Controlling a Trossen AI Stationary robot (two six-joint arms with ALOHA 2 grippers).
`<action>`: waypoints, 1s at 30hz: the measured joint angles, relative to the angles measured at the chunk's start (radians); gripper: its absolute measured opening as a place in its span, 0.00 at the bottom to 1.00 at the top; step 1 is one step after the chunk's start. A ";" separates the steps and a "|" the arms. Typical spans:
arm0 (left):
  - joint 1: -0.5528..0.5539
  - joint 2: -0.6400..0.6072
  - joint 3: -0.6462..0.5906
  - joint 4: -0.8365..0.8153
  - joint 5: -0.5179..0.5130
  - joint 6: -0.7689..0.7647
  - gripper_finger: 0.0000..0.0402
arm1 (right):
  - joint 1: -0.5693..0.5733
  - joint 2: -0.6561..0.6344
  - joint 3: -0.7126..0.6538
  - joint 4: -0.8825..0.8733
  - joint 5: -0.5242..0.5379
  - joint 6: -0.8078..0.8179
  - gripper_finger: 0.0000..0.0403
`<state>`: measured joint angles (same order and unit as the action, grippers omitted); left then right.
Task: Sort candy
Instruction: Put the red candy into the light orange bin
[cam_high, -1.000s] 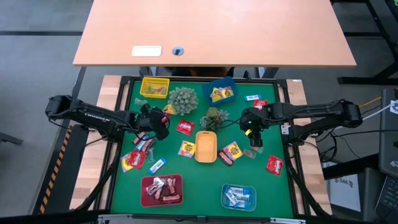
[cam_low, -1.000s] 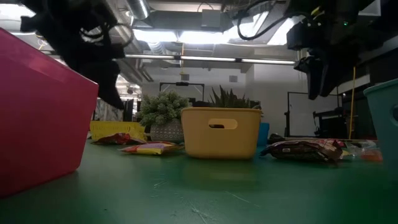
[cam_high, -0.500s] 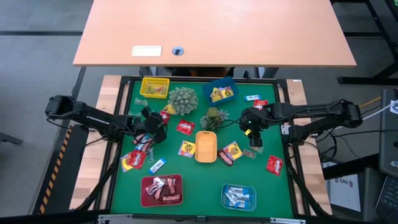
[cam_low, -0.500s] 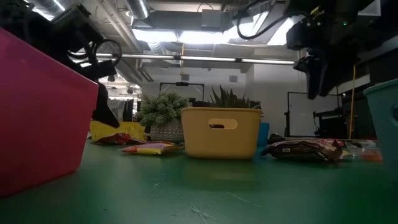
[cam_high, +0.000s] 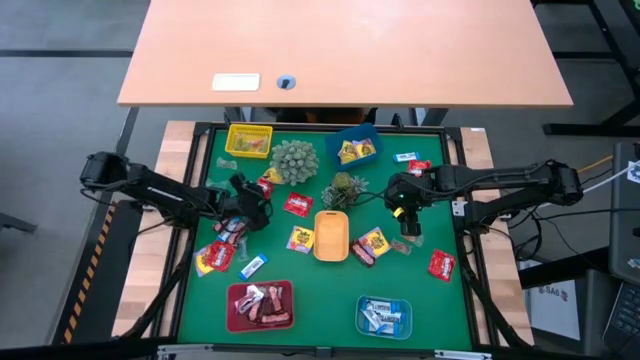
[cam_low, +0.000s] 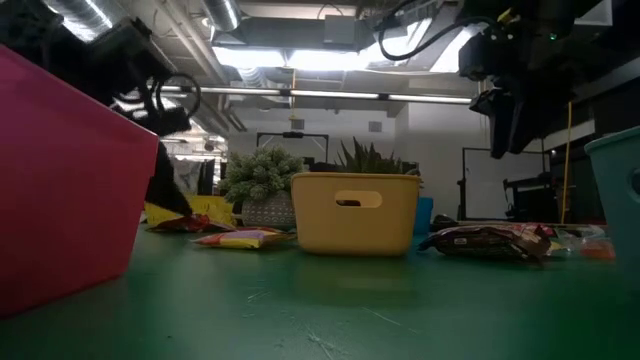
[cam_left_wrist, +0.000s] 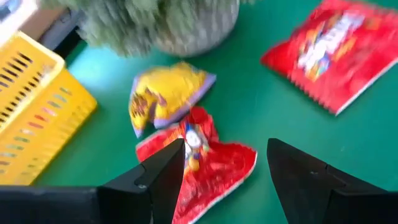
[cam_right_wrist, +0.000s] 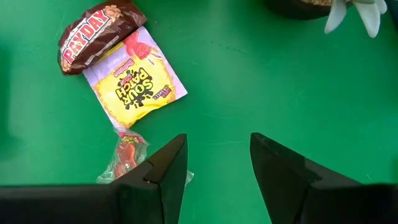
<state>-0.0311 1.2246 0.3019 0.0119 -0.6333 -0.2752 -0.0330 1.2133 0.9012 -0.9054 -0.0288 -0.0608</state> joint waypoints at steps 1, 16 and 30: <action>0.000 0.021 0.000 0.003 0.000 0.000 0.53 | 0.000 0.000 0.000 0.000 0.000 0.000 0.43; 0.024 0.189 0.003 0.100 -0.059 -0.109 0.47 | 0.000 0.000 0.000 0.002 0.000 0.000 0.43; 0.025 0.189 0.008 0.130 -0.022 -0.186 0.13 | 0.000 0.000 0.000 0.003 0.000 -0.001 0.43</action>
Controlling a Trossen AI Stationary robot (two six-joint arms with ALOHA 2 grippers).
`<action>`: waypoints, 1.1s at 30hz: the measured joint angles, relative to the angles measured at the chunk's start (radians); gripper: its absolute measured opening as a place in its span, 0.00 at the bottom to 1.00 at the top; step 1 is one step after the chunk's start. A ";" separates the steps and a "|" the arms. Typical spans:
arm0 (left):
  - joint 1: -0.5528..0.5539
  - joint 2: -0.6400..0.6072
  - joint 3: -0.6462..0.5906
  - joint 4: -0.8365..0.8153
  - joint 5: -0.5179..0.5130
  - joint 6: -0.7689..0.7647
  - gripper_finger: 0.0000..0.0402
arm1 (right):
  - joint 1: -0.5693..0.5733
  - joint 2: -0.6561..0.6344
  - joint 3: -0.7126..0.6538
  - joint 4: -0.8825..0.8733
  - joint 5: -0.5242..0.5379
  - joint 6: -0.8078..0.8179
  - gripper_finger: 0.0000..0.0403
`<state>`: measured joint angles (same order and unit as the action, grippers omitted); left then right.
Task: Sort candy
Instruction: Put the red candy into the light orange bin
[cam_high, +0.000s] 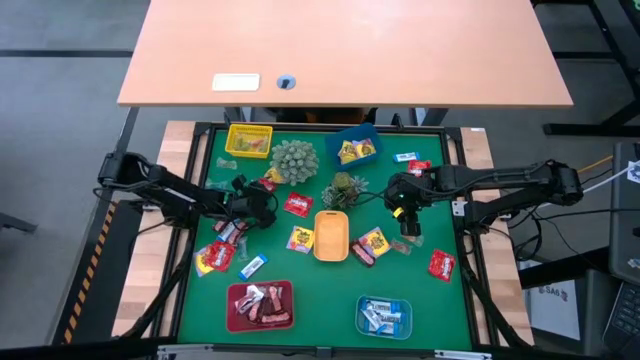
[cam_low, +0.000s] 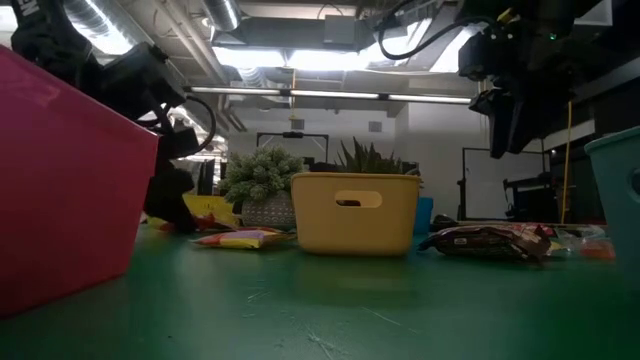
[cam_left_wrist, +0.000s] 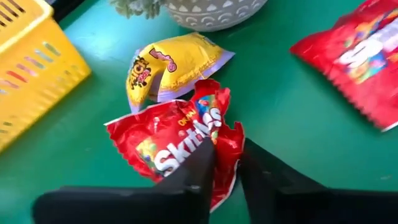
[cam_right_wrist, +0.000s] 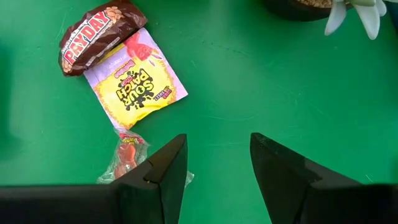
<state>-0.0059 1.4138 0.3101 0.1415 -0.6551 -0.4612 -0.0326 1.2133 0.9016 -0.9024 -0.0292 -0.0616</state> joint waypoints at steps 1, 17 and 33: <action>0.000 0.000 0.000 0.005 0.010 -0.007 0.11 | 0.000 0.000 0.000 0.000 0.000 0.000 0.43; -0.001 -0.057 0.001 0.049 0.116 -0.083 0.00 | 0.000 0.000 0.000 0.011 0.000 0.000 0.43; -0.100 -0.225 0.001 0.290 0.412 -0.135 0.00 | 0.000 0.000 0.001 0.014 0.000 0.000 0.43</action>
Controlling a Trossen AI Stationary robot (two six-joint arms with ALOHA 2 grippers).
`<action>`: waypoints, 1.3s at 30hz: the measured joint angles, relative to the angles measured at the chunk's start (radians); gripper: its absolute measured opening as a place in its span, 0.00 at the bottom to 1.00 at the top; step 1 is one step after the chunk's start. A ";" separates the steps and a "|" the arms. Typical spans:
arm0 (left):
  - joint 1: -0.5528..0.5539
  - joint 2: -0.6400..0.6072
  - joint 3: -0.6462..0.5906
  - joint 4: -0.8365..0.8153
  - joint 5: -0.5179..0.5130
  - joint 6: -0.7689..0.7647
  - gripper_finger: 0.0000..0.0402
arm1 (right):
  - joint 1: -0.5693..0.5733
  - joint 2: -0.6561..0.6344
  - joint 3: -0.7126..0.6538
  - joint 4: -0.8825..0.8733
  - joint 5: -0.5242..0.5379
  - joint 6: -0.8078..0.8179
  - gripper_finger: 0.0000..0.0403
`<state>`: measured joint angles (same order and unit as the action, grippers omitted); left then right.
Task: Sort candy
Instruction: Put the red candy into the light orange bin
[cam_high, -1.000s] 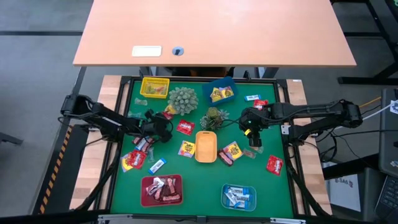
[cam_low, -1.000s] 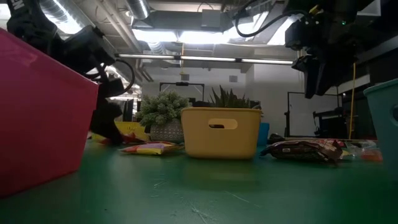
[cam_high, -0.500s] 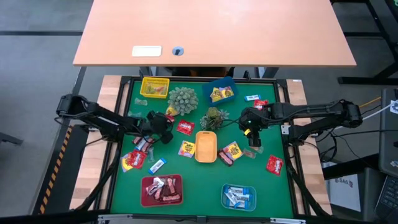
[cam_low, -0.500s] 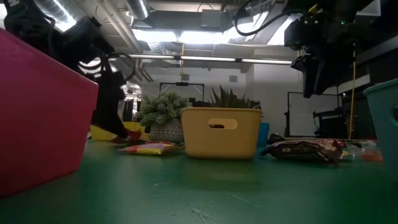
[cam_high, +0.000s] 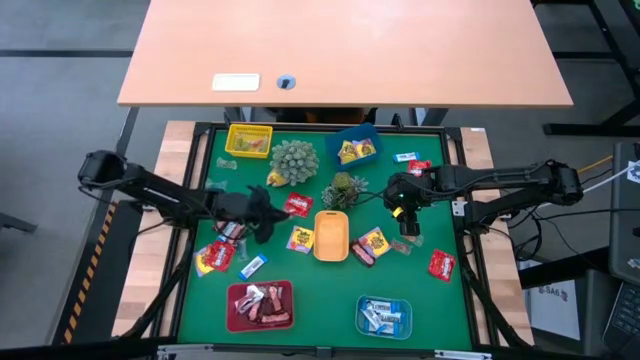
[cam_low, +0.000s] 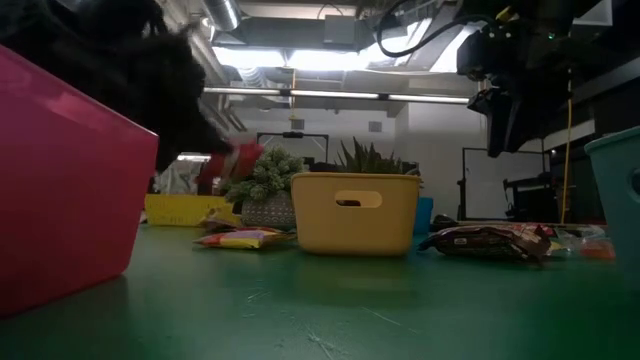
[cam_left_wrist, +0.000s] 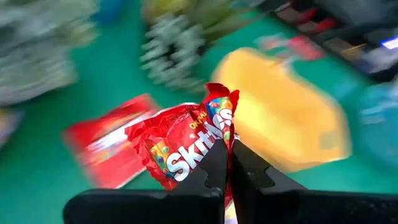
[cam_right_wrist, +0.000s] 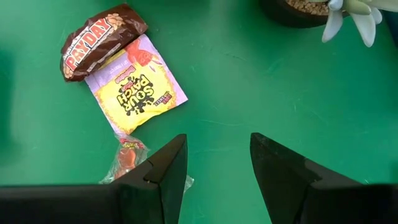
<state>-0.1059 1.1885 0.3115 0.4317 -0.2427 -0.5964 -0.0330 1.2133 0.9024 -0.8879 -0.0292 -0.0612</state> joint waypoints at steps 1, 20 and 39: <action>-0.011 0.000 0.000 0.051 0.016 0.000 0.00 | 0.000 0.000 0.000 0.000 0.000 0.000 0.43; -0.191 0.208 0.090 0.572 -0.161 0.014 0.00 | 0.000 0.000 0.000 -0.011 0.001 0.000 0.43; -0.173 0.574 0.415 0.516 -0.162 0.291 0.03 | -0.077 0.000 0.000 -0.191 0.317 -0.169 0.43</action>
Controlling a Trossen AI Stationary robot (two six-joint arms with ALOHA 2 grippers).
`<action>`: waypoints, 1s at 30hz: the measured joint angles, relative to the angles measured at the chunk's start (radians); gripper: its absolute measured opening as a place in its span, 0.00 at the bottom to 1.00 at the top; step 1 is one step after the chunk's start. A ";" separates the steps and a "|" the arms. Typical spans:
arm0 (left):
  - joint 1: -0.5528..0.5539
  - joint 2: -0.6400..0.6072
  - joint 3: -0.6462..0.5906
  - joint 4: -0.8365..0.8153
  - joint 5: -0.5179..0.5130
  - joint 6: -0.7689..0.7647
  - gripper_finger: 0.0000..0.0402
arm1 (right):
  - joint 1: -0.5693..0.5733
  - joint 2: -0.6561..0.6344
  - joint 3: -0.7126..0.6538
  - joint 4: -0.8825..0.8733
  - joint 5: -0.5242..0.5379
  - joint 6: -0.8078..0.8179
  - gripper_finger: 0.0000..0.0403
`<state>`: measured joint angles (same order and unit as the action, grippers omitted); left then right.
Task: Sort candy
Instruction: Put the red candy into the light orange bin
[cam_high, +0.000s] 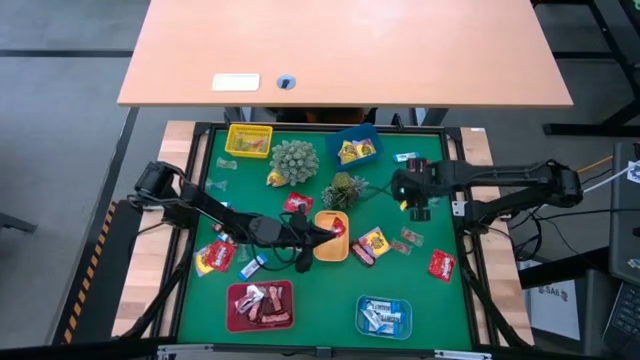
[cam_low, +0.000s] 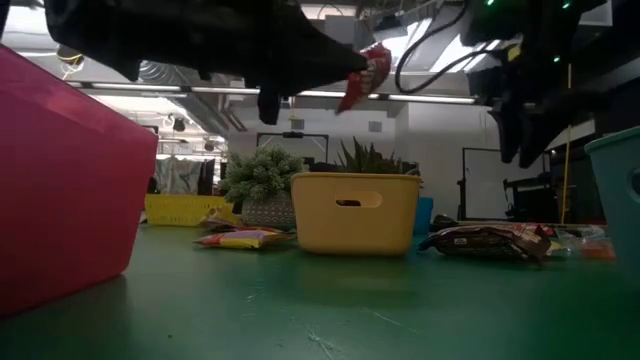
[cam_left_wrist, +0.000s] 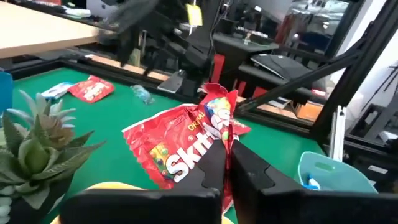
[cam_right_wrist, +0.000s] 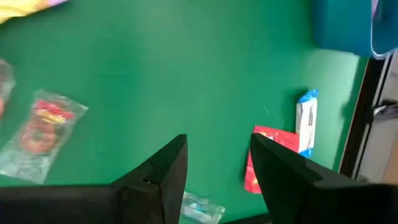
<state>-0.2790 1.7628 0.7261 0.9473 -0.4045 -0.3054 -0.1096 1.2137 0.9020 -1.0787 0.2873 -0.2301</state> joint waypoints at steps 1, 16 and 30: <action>0.000 0.002 0.000 -0.004 0.000 0.000 0.04 | -0.032 0.000 0.000 0.005 0.000 -0.015 0.43; 0.007 0.001 0.000 -0.053 -0.024 -0.031 0.31 | -0.655 0.000 0.000 0.233 -0.010 -0.091 0.43; 0.006 0.001 0.000 -0.058 -0.024 -0.031 0.32 | -0.900 0.117 0.000 0.265 -0.171 0.047 0.43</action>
<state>-0.2726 1.7641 0.7261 0.8893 -0.4286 -0.3368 -1.0093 1.3308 0.9023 -0.8138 0.1159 -0.1829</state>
